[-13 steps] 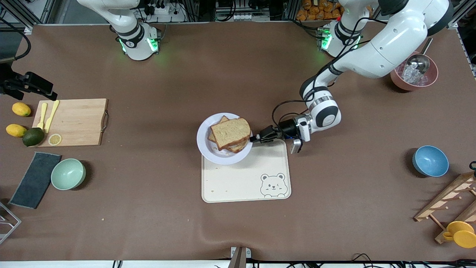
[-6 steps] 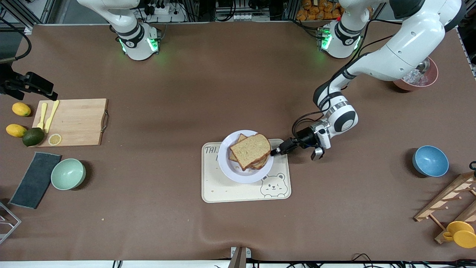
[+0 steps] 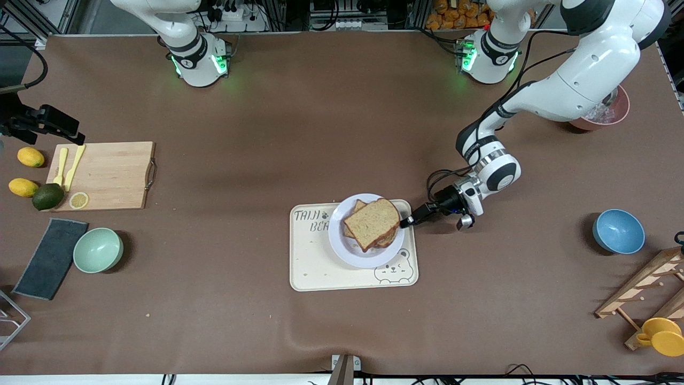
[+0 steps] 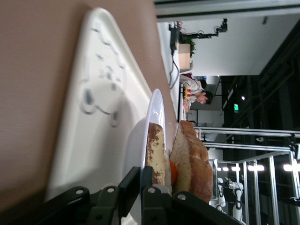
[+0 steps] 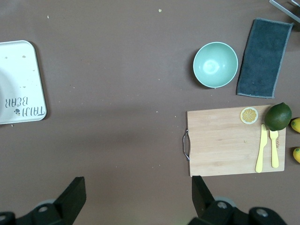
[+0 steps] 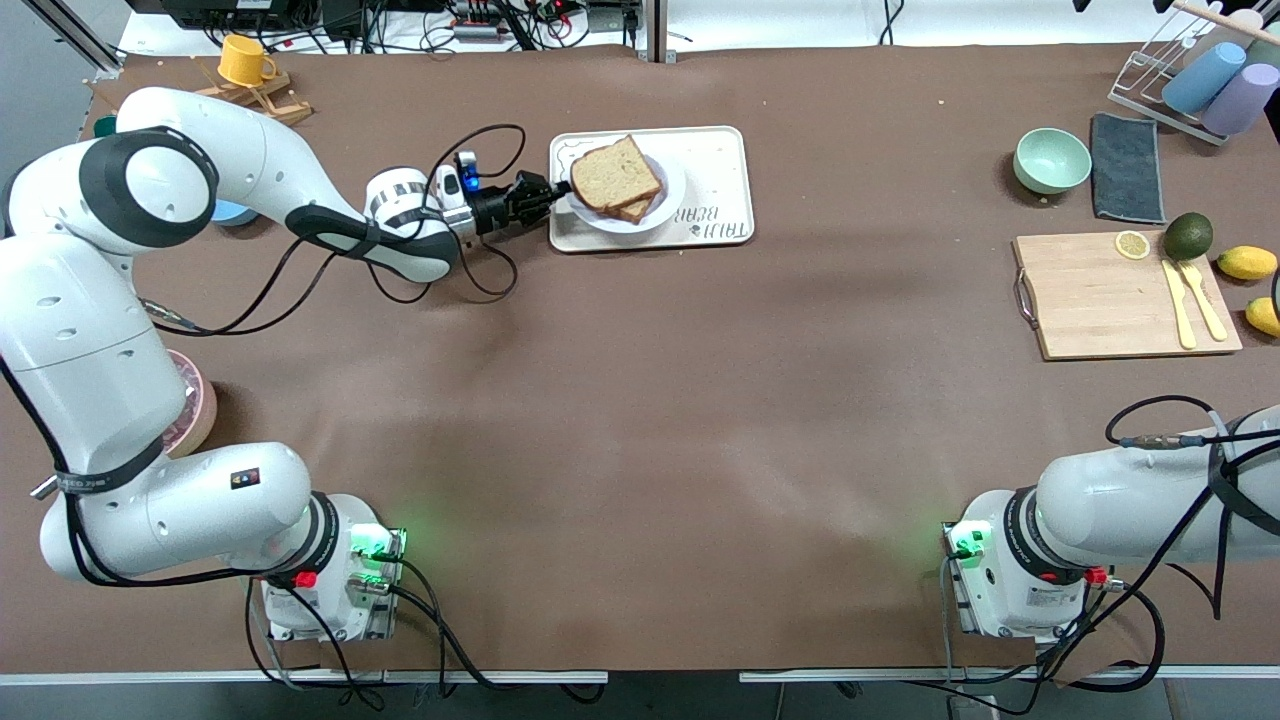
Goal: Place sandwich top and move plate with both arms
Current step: 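Slide the plate with the left gripper onto the bear tray, then open the left gripper and release the plate rim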
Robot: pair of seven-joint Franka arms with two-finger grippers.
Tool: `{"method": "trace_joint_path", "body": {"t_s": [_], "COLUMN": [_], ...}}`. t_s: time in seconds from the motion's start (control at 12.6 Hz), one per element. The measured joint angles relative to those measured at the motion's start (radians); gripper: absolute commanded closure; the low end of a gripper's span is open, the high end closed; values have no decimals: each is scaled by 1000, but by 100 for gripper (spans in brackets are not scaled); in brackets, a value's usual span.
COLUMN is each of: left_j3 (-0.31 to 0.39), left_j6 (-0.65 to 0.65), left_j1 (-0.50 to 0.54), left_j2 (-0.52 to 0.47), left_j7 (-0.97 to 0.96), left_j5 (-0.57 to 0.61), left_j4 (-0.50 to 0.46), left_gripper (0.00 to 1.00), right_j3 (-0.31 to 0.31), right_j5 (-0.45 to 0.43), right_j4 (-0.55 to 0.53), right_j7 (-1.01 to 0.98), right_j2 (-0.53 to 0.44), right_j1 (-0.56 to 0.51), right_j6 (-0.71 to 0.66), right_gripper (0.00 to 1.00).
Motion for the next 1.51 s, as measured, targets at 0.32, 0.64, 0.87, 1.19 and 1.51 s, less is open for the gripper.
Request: {"method": "trace_joint_path", "body": {"t_s": [0.32,0.64,0.87,1.19,1.51], "left_j3": [14,37,41,41,48], "left_j6": [0,-2,-11,-39,-47], "left_j1": [-3,-15,-16,-12,4], "left_j2": [9,17,17,15,-3], "left_j7": [0,-1,-7,-18,-131], "left_j5": [0,15,31,32,115], "left_j4": [5,19,25,28,31], "left_gripper": [100,43,0,0,0], "right_j3": [1,2,2,2,2], "right_j5": [0,0,0,0,0], "right_j4": [0,-1,-1,-2,-17], "right_j7": [0,0,0,0,0], "right_j2": [0,0,0,0,1], "right_j1": [0,0,1,1,1], "right_j6": [0,0,0,0,7], "right_gripper": [0,0,0,0,0]}}
